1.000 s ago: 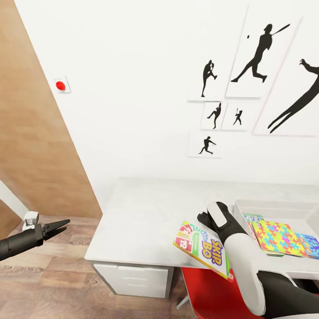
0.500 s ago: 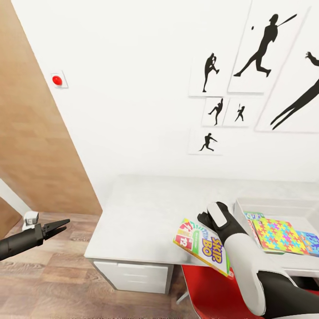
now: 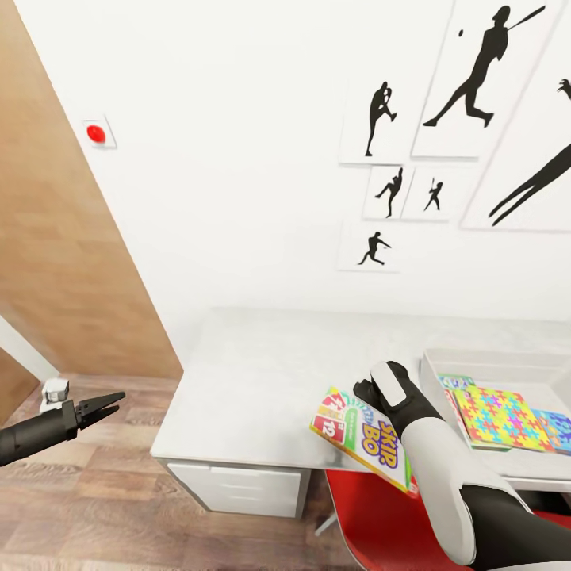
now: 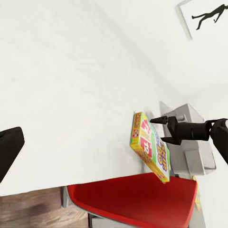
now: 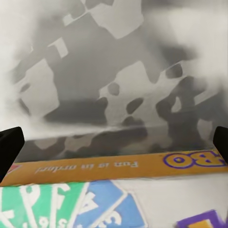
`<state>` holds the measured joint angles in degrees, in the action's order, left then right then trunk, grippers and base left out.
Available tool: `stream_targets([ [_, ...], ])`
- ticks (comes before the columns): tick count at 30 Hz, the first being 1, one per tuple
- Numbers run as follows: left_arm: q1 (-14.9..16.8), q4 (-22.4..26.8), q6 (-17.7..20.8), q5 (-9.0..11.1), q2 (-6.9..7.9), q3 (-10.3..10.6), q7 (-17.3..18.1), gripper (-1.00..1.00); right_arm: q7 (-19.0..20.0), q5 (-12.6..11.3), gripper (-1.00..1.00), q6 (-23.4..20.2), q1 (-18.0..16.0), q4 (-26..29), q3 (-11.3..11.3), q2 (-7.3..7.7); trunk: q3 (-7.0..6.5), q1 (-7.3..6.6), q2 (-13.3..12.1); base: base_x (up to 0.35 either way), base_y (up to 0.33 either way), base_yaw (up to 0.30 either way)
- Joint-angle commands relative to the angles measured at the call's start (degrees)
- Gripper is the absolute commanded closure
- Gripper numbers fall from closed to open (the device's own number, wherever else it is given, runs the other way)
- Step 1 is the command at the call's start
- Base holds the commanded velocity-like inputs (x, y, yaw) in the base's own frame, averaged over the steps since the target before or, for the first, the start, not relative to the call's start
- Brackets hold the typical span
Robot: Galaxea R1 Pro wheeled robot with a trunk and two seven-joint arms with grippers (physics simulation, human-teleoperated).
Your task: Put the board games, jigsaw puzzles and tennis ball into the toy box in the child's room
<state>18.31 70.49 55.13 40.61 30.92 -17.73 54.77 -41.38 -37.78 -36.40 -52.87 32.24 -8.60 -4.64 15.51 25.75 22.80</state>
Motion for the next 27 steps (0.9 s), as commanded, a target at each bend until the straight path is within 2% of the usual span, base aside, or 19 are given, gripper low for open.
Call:
stream_targets([
  [1, 0.05, 0.00, 0.24, 0.00, 0.01, -0.02, 0.16, -1.00, -0.45, -0.46, -1.00, -0.07, -0.04, 0.11, -0.19, -0.05, 0.21, 0.03, 0.12, 0.000, 0.000, 0.000],
  [9, 0.04, 0.00, 0.23, 0.00, 0.01, -0.02, 0.16, -1.00, -0.45, -0.46, -1.00, -0.07, -0.04, 0.11, -0.10, -0.02, 0.80, 0.03, 0.12, -0.148, 0.000, 0.000],
  [27, 0.05, 0.00, 0.18, 0.00, 0.01, -0.06, 0.16, -1.00, -0.43, -0.46, -1.00, -0.07, 0.04, 0.11, -0.10, -0.11, 0.85, 0.03, 0.12, -0.007, 0.000, 0.000],
])
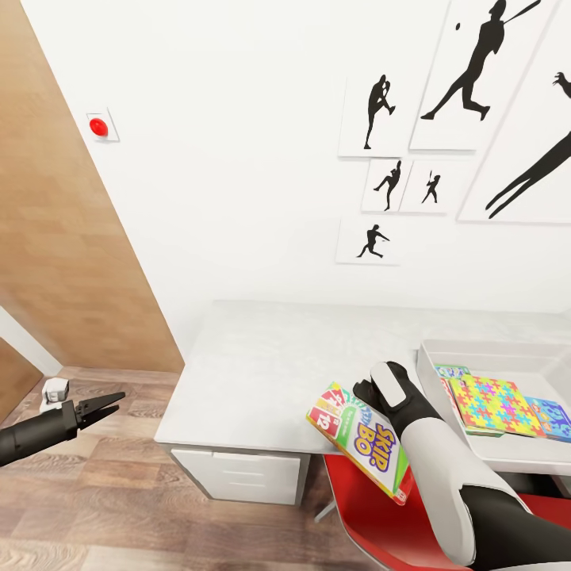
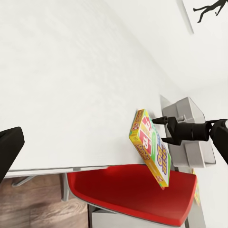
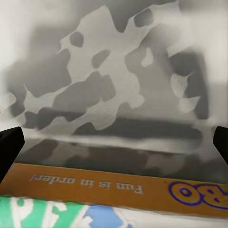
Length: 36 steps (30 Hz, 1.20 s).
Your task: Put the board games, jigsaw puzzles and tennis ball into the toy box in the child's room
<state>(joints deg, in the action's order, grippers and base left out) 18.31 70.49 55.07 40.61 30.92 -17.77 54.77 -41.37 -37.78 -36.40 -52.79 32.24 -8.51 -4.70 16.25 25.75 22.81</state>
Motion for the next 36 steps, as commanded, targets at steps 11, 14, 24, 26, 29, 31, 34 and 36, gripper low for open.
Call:
stream_targets([
  [11, 0.06, 0.00, 0.21, -0.01, 0.01, -0.05, 0.15, -1.00, -0.47, -0.45, -1.00, -0.08, -0.03, 0.11, -0.19, -0.03, 0.11, 0.03, 0.11, -0.018, 0.000, 0.000],
  [14, 0.05, 0.00, 0.21, -0.01, 0.01, -0.07, 0.13, -1.00, -0.47, -0.45, -1.00, -0.08, -0.03, 0.11, -0.19, -0.04, 0.11, 0.03, 0.11, -0.133, 0.000, 0.000],
  [24, 0.05, 0.00, 0.23, -0.01, 0.01, -0.07, 0.15, -1.00, -0.47, -0.37, -1.00, 0.01, -0.03, 0.11, -0.19, -0.04, 0.11, 0.03, 0.11, -0.024, 0.000, 0.000],
  [26, 0.06, 0.00, 0.24, -0.01, 0.01, -0.07, 0.15, -1.00, -0.47, -0.37, -1.00, 0.01, -0.03, 0.11, -0.19, -0.04, 0.11, 0.03, 0.11, -0.001, 0.000, 0.000],
  [29, 0.06, 0.00, 0.23, -0.01, 0.01, -0.08, 0.16, -1.00, -0.47, -0.37, -1.00, 0.01, -0.03, 0.11, -0.19, -0.04, 0.11, 0.03, 0.11, 0.000, 0.000, 0.000],
  [31, 0.04, 0.00, 0.23, -0.01, 0.01, -0.08, 0.16, -1.00, -0.47, -0.37, -1.00, 0.01, -0.03, 0.11, -0.19, -0.04, 0.11, 0.03, 0.11, 0.000, 0.000, 0.000],
  [34, 0.06, 0.00, 0.23, -0.01, 0.01, -0.08, 0.13, -1.00, -0.47, -0.37, -1.00, 0.01, -0.03, 0.12, -0.19, -0.04, 0.11, 0.03, 0.11, 0.000, 0.000, 0.000],
  [36, 0.04, 0.00, 0.24, -0.01, 0.01, -0.08, 0.11, -1.00, -0.47, -0.37, -1.00, 0.01, -0.03, 0.21, -0.19, -0.04, 0.11, 0.03, 0.11, 0.000, 0.000, 0.000],
])
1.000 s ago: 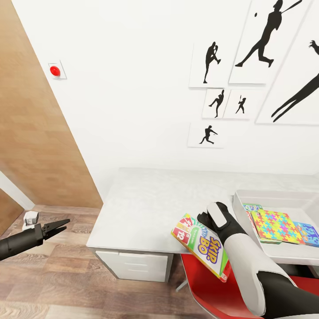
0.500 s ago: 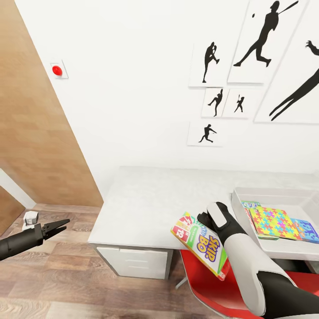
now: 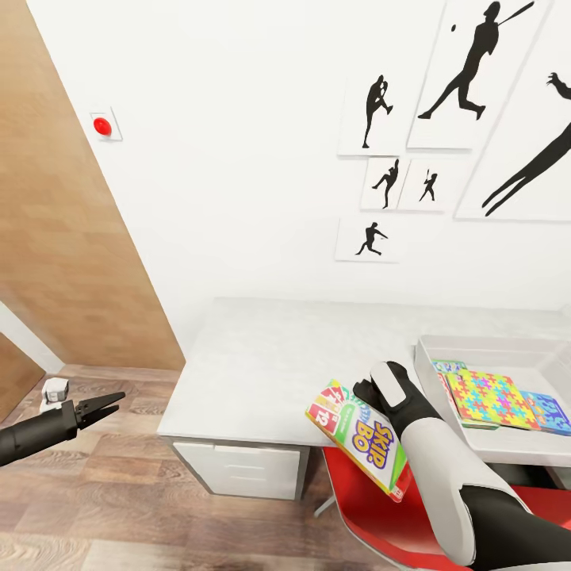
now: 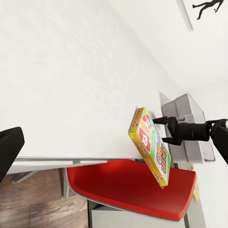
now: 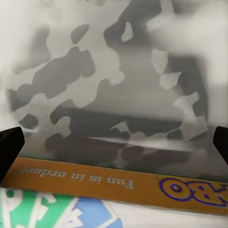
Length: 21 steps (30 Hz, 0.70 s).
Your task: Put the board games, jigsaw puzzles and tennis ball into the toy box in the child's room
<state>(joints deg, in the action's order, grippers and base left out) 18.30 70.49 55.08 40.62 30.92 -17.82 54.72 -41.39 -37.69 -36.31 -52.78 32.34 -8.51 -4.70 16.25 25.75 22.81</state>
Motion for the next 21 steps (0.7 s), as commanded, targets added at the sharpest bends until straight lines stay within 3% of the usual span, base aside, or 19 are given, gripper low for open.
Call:
stream_targets([
  [1, 0.05, 0.00, 0.23, -0.01, 0.01, -0.02, 0.17, -1.00, -0.45, -0.46, -1.00, -0.06, -0.04, 0.21, -0.19, -0.04, 0.11, 0.03, 0.11, 0.000, 0.000, 0.000],
  [8, 0.07, 0.00, 0.23, -0.01, 0.01, 0.03, 0.15, -1.00, -0.45, -0.53, -1.00, 2.09, -0.04, 5.22, -0.04, -0.34, 0.11, 0.03, 0.11, 0.000, 0.000, 0.000],
  [13, 0.07, 0.00, 0.21, -0.01, 0.01, -0.01, 0.13, -1.00, -0.60, -0.54, -1.00, 2.21, -0.04, 11.43, 0.05, -0.54, 0.11, 0.03, 0.11, 0.000, 0.000, 0.000],
  [21, 0.06, 0.00, 0.21, -0.01, 0.01, -0.02, 0.13, -1.00, -0.98, -0.54, -1.00, 1.53, -0.01, 16.05, 0.13, -0.28, 0.11, 0.03, 0.11, 0.000, 0.000, 0.000],
])
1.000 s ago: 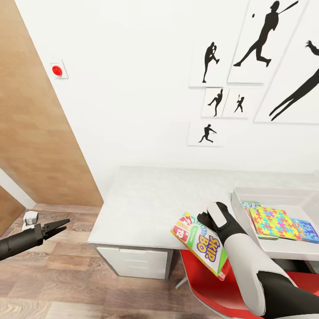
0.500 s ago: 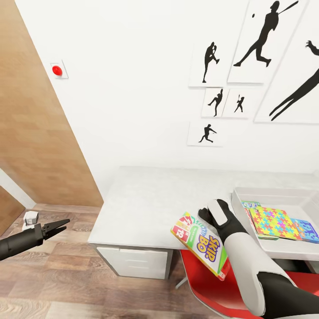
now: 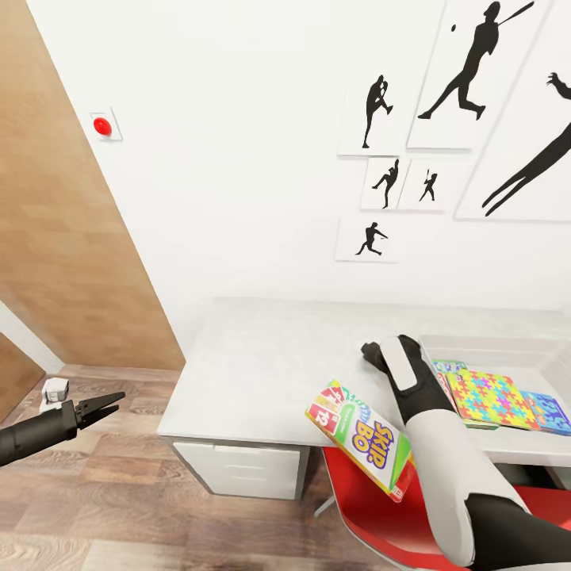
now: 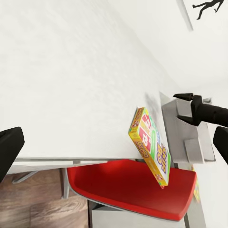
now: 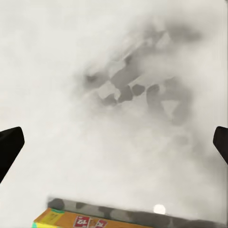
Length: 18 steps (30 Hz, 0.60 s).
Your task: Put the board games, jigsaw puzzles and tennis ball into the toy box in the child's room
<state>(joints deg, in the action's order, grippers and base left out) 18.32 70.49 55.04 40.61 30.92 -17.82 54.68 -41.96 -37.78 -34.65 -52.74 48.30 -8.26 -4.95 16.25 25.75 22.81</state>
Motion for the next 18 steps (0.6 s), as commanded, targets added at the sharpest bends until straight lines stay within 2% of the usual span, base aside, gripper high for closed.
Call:
stream_targets([
  [1, 0.05, 0.00, 0.24, -0.01, 0.01, -0.02, 0.16, -1.00, -0.43, -0.45, -1.00, -0.77, 0.02, 0.33, -0.11, -0.02, 0.11, 0.03, 0.11, 0.000, 0.000, 0.000],
  [7, 0.04, 0.00, 0.24, -0.01, 0.01, -0.03, 0.28, -1.00, -0.36, -0.62, -1.00, -3.41, 0.34, 0.64, -0.22, 0.08, 0.11, 0.03, 0.11, -0.030, -0.003, 0.000],
  [18, 0.04, 0.00, -0.12, 0.07, 0.01, -0.03, 0.76, -1.00, -0.23, -0.71, -1.00, -4.00, 0.53, 0.51, -0.27, 0.20, 0.11, 0.03, 0.11, -0.079, -0.042, 0.000],
])
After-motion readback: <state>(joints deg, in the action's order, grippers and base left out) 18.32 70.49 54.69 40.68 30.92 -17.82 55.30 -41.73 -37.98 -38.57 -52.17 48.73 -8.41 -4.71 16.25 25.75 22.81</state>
